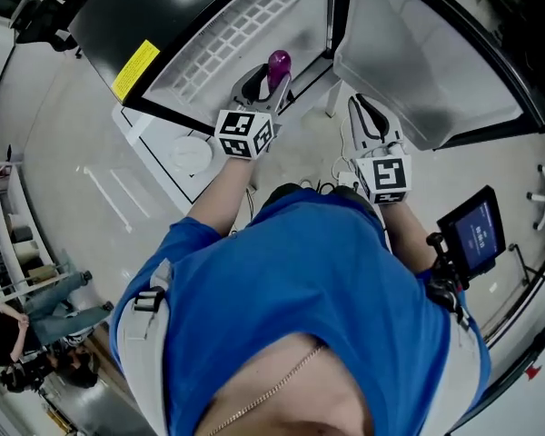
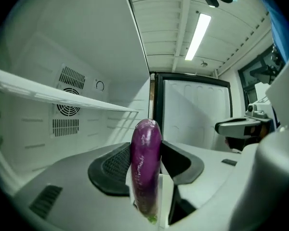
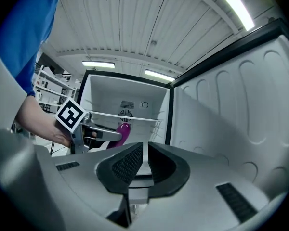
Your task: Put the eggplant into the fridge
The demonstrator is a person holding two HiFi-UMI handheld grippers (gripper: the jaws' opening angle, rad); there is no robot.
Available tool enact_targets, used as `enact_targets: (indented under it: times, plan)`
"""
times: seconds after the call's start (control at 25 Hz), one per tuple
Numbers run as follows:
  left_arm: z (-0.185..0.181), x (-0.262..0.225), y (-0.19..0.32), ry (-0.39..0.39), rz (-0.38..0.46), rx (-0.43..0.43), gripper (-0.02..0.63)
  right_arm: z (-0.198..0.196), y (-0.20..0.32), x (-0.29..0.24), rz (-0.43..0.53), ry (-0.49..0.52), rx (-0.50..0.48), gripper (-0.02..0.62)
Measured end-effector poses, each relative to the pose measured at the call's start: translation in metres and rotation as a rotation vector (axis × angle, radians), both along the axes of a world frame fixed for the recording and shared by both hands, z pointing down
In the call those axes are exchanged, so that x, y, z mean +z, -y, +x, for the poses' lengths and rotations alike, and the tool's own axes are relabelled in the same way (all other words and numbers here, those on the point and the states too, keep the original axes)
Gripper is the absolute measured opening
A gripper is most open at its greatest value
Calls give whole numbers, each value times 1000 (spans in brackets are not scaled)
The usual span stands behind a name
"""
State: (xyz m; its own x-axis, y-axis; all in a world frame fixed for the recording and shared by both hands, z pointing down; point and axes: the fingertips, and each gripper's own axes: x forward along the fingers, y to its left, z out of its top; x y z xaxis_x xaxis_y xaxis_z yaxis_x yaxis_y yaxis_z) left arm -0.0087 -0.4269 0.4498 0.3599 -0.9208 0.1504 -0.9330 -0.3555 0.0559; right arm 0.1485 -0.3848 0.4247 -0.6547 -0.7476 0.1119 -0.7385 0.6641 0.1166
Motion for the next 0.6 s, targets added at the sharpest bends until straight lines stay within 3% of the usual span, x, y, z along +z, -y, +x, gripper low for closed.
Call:
enact_targets:
  times: [0.24,0.6]
  plan:
    - [-1,15,21,273,-22,-70,209,-9,-1,1,17,-2,-126,37]
    - [-7,44,55,566,-65,-119,209,-7,1,0,33,14,-221,37]
